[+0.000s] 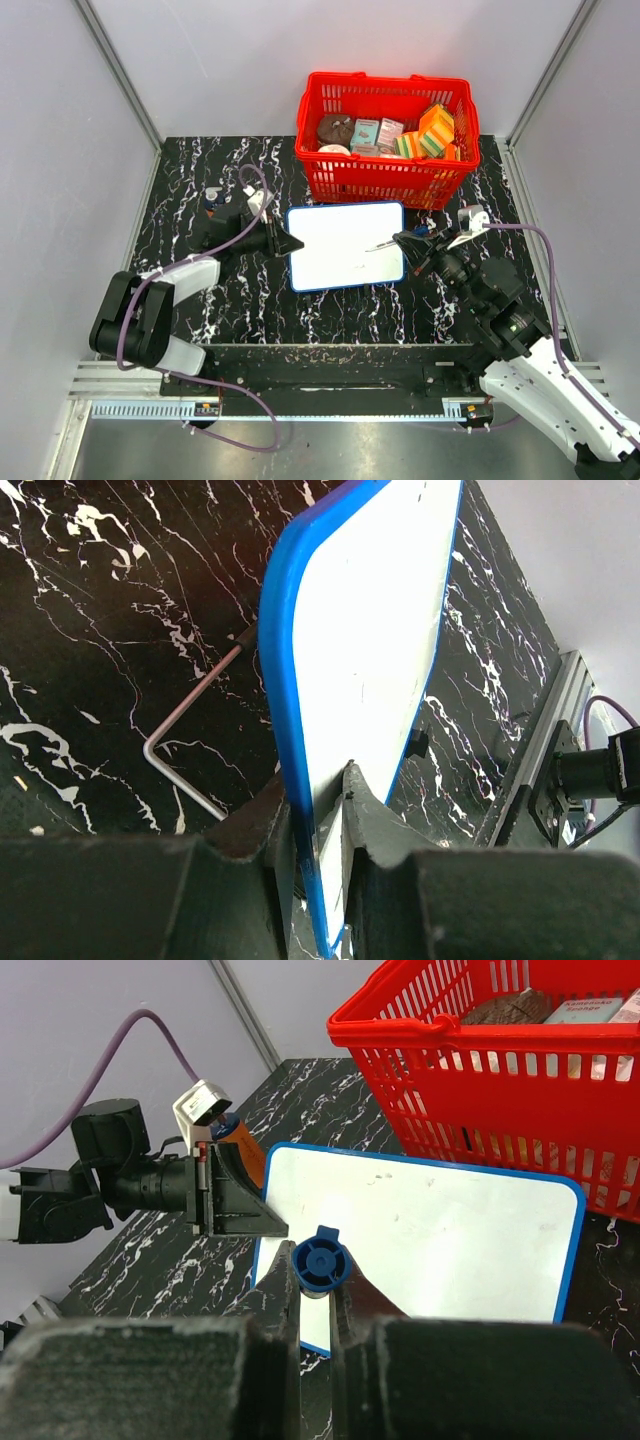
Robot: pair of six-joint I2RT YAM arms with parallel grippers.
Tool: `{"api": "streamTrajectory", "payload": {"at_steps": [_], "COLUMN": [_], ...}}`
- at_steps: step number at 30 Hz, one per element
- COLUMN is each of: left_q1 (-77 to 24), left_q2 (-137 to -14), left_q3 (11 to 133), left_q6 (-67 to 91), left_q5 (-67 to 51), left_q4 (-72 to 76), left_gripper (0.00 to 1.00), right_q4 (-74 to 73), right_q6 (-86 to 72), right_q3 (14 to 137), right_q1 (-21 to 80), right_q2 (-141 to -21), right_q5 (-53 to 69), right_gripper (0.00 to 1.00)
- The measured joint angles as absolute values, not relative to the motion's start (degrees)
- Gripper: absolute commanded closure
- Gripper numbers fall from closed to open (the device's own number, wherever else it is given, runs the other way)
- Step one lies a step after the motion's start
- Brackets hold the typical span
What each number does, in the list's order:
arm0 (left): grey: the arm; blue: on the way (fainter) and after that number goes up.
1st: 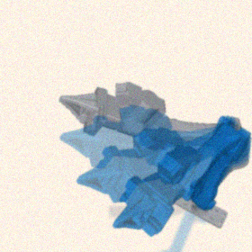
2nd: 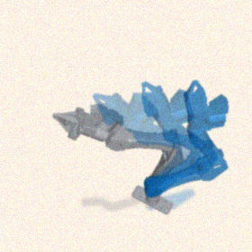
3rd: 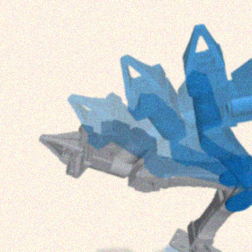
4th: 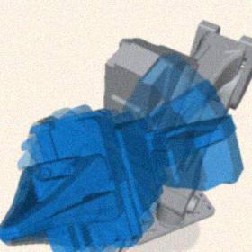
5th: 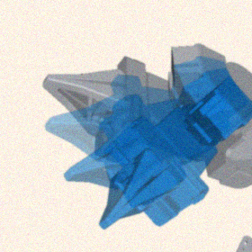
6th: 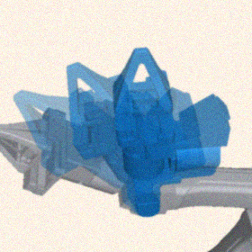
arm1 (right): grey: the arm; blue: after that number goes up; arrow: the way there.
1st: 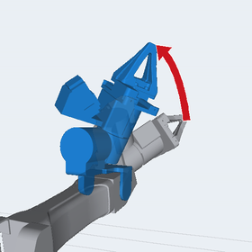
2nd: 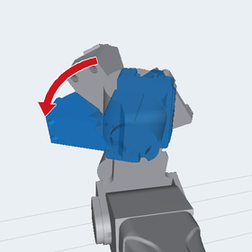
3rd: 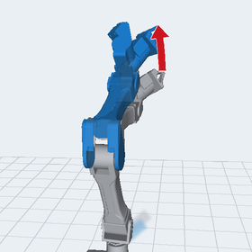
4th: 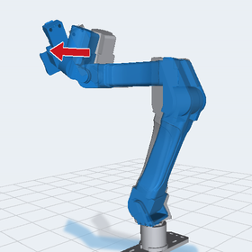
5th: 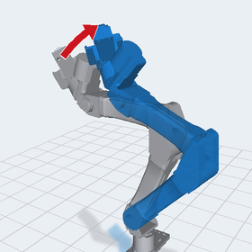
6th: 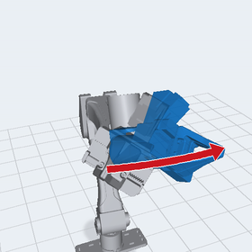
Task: Write a sentence on the whiteboard
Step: Hold the whiteboard on the whiteboard stand.
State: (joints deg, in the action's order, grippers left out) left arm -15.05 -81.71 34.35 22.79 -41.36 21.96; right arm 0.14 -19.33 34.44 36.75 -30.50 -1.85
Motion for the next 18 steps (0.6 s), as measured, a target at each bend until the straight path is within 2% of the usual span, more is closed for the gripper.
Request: {"api": "streamTrajectory", "payload": {"at_steps": [18], "left_q1": [-18.31], "left_q2": [-87.2], "left_q3": [34.63], "left_q6": [24.43], "left_q5": [-41.28], "left_q4": [31.38], "left_gripper": [1.0], "right_q4": [0.14], "right_q6": [-19.29], "right_q3": [34.13], "right_q1": [36.75], "right_q2": [-29.58], "right_q5": [-2.04], "right_gripper": [1.0]}}
